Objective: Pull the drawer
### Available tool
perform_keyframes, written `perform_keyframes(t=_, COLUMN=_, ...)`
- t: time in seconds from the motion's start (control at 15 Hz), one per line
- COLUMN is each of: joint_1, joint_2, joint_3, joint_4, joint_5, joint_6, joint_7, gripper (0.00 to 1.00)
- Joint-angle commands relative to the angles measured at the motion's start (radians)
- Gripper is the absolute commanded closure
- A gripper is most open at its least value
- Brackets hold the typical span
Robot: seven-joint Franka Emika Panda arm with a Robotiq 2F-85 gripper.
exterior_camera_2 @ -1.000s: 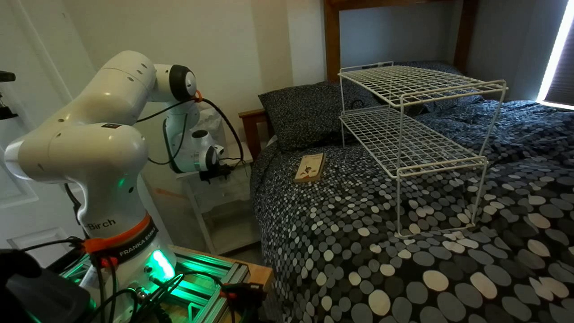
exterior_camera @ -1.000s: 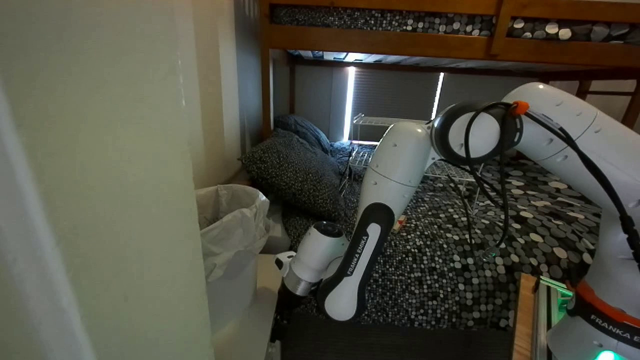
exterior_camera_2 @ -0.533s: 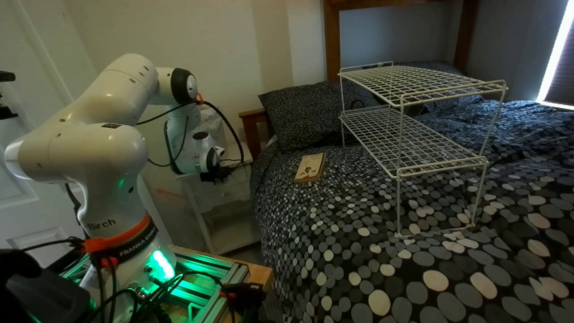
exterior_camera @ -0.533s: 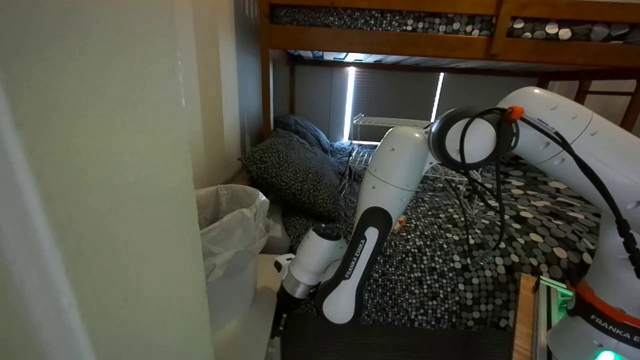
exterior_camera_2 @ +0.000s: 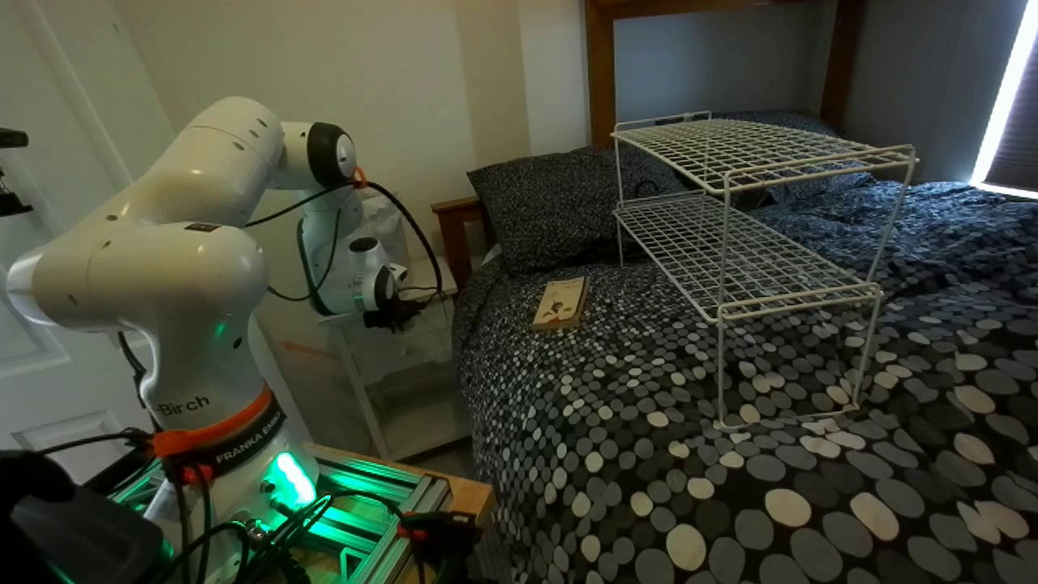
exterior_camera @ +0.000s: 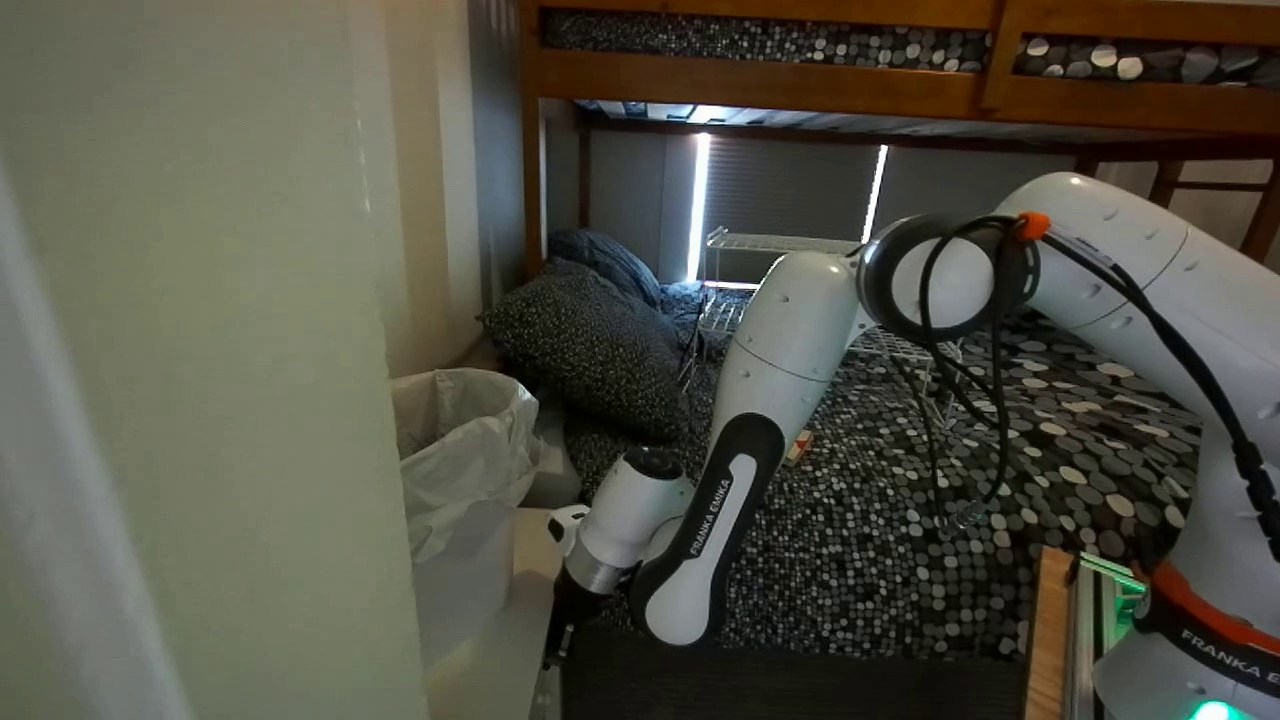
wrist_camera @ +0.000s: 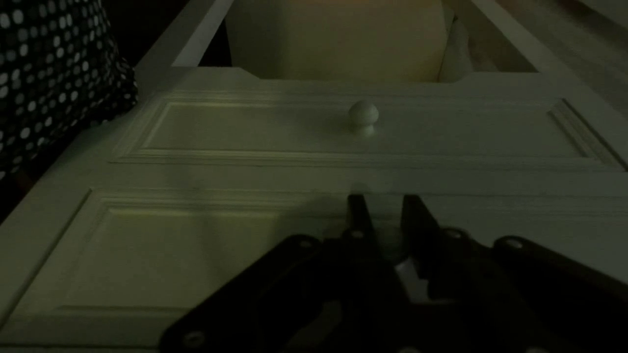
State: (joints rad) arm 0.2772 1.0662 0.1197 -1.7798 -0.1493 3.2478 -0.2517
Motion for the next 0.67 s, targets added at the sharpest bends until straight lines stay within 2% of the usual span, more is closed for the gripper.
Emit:
perform_keyframes(t=0.0, joint_1=0.059, joint_2=-0.056, joint_3=-0.055, joint_4=-0.051, joint_5=0.005, joint_6=-0.098, joint_7=0.069, gripper=0.94)
perform_keyframes(t=0.33, joint_1=0.086, joint_2=-0.117, joint_3=-0.083, joint_4=-0.109, joint_5=-0.012, joint_6=-0.24, joint_7=0.114, gripper=0.94)
perform_keyframes(t=0.6, joint_1=0.059, joint_2=-0.151, joint_3=-0.073, joint_4=-0.18, joint_5=-0.023, joint_6=-0.257, joint_7=0.103, gripper=0.94)
